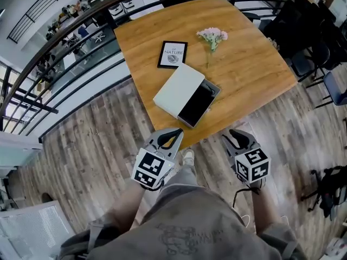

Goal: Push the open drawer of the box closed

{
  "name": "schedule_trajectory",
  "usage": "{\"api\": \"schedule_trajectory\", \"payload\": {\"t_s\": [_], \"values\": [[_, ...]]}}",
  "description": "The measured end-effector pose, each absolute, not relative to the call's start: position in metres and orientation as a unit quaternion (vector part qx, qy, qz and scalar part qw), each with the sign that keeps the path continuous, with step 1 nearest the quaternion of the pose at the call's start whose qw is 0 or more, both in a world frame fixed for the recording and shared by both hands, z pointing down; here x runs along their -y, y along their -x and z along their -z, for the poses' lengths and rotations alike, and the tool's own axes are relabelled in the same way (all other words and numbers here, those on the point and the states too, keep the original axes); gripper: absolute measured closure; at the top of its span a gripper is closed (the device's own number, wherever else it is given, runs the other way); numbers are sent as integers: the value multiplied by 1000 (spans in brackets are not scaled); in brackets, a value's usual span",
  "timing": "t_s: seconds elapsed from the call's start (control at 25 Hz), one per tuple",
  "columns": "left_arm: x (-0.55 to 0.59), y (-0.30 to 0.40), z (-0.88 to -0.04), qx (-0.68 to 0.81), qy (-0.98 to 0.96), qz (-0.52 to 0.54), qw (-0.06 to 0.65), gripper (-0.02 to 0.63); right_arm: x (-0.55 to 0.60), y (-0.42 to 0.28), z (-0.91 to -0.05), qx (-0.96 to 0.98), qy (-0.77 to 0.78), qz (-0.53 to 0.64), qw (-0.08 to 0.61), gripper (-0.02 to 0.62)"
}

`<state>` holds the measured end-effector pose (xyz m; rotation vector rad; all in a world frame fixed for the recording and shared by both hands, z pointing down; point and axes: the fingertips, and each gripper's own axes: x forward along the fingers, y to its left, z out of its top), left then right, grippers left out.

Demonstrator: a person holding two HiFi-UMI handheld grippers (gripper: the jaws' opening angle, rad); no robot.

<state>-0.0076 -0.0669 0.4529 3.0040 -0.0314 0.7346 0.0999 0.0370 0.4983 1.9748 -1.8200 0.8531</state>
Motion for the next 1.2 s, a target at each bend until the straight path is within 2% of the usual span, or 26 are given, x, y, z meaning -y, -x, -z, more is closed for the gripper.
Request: {"api": "schedule_trajectory", "payload": {"t_s": [0.6, 1.2], "values": [[143, -6, -556, 27, -937, -331, 109, 591, 40, -143, -613, 609, -640, -397, 250, 449], [156, 15, -608, 111, -891, -407, 165, 591, 76, -160, -689, 642, -541, -419, 346, 450]]}}
